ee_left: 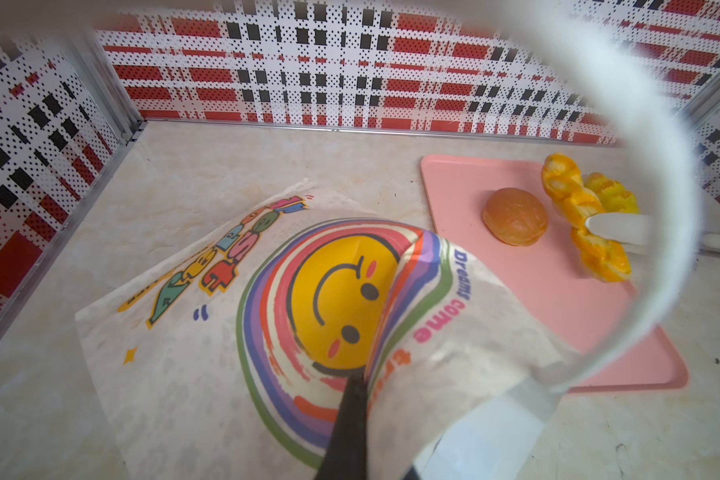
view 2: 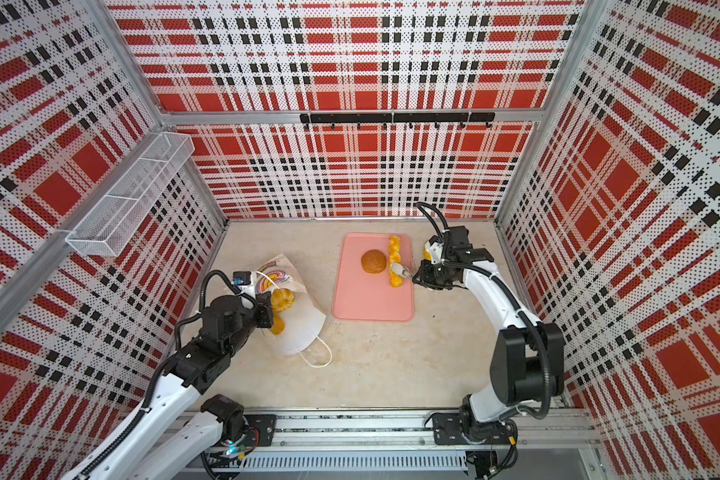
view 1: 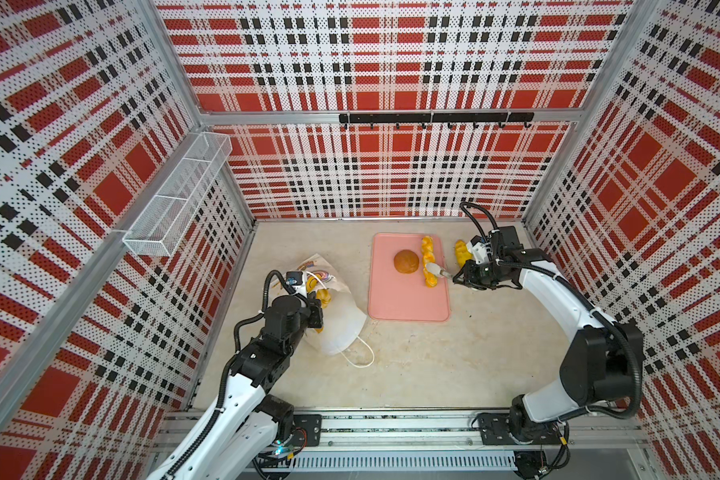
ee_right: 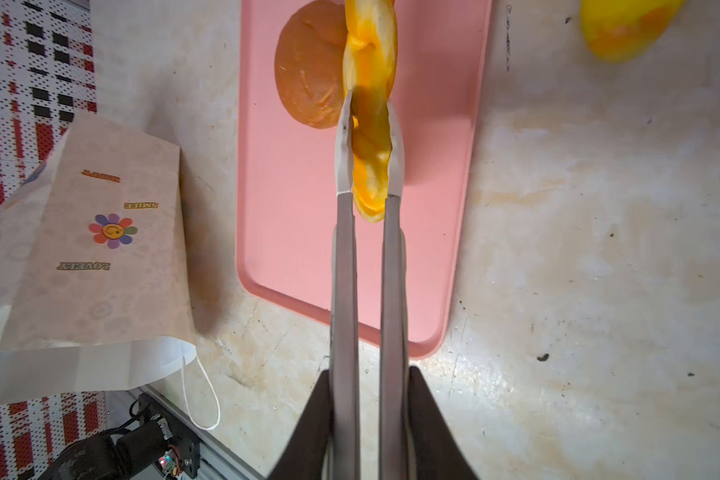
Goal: Take the fake bread out of the paper bag
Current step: 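Lower the twisted bread onto the tray beside the bun and open the tongs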
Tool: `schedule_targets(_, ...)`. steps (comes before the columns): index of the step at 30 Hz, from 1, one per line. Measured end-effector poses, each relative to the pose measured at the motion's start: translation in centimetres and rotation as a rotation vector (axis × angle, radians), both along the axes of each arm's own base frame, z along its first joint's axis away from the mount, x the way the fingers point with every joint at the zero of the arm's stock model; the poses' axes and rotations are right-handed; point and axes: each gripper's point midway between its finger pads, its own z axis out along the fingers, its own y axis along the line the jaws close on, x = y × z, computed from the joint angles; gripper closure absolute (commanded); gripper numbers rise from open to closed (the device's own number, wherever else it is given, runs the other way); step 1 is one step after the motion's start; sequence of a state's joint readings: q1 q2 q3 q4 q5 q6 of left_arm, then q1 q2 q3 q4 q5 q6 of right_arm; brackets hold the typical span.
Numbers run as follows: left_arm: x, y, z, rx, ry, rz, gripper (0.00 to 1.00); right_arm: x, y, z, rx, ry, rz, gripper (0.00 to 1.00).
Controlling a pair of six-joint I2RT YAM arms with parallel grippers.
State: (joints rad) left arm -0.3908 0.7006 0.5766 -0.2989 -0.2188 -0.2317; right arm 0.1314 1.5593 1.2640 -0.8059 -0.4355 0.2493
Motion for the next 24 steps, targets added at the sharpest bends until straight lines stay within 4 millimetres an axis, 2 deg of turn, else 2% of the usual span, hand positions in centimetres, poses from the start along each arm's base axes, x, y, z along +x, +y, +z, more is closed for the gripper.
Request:
schedule_targets(7, 0.1, 0.1, 0.0, -0.010, 0.000, 0.003, 1.00, 1.0, -0.5, -1.7, -0.001, 0.023, -0.005, 0.99)
schedule_targets(10, 0.1, 0.1, 0.0, -0.011, 0.000, 0.002, 1.00, 1.1, -0.6, -1.8, -0.001, 0.022, -0.005, 0.79)
schedule_targets(14, 0.1, 0.1, 0.1, -0.012, -0.001, 0.003, 1.00, 1.2, -0.8, -1.8, -0.009, 0.019, -0.009, 0.63)
schedule_targets(18, 0.1, 0.1, 0.1, -0.012, 0.000, 0.003, 1.00, 1.4, -1.3, -1.9, -0.032, 0.012, -0.024, 0.58)
schedule_targets(24, 0.1, 0.1, 0.1, -0.012, 0.000, 0.003, 1.00, 1.5, -1.5, -2.0, -0.043, 0.009, -0.030, 0.58)
